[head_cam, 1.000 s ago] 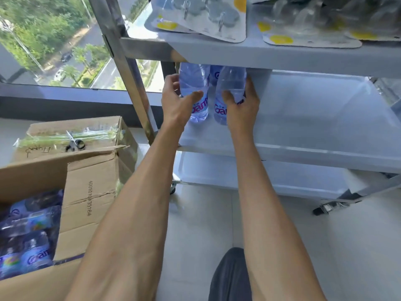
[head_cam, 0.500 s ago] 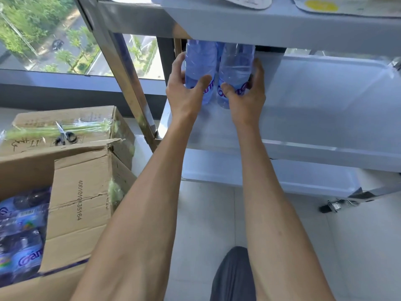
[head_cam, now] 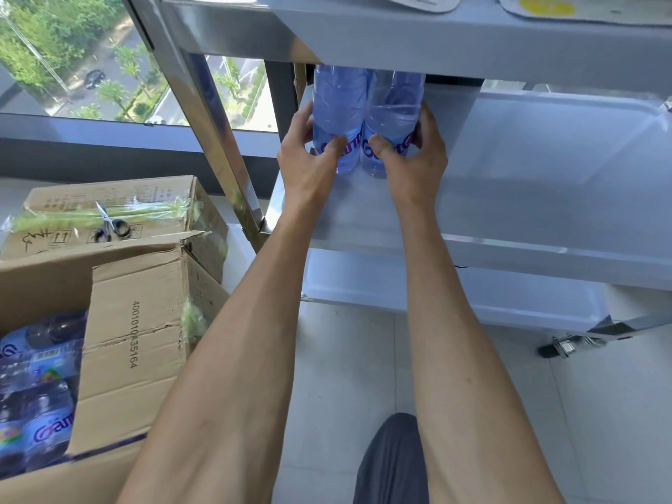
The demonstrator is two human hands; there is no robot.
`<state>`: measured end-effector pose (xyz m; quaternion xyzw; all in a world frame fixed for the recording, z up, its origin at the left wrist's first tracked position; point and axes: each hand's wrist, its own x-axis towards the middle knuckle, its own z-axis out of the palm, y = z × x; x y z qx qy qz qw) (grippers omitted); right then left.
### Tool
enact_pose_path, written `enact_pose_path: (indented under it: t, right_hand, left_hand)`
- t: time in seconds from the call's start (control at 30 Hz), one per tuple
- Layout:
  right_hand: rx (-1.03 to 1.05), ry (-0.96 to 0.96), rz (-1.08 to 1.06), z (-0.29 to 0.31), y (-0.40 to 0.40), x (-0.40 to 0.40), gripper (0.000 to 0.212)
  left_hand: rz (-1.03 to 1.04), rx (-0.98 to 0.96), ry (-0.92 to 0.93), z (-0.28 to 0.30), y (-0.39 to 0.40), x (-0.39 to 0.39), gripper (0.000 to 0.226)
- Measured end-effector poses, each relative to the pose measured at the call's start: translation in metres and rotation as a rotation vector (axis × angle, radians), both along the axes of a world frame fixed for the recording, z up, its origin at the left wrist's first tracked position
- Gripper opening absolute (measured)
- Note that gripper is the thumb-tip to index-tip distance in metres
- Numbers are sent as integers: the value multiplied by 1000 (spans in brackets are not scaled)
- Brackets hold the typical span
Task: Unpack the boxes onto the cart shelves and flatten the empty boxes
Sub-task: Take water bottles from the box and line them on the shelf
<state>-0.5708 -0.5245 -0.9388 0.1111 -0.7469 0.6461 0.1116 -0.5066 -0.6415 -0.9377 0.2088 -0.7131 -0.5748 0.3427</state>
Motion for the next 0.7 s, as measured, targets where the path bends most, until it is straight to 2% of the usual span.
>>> enact_pose_path:
  t: [0.2, 0.33, 0.43, 0.5, 0.6, 0.7]
  right_hand:
    - [-54, -27, 25, -4, -4, 1, 64]
    - [-64, -94, -13, 0, -3, 14, 63]
    - [4, -180, -229, 3, 3, 28, 58]
    - [43, -242, -343, 3, 11, 46, 58]
    - [59, -244, -400, 4, 20, 88, 53]
    - [48, -213, -400, 5, 20, 140, 39]
  left_hand:
    - [-27, 33, 4, -3, -4, -2, 62]
    - [-19, 82, -91, 0, -2, 6, 69]
    - [103, 66, -151, 5, 0, 31, 56]
    - [105, 16, -167, 8, 7, 58, 44]
    - [97, -58, -183, 11, 20, 109, 28]
    - [170, -77, -182, 10, 14, 170, 22]
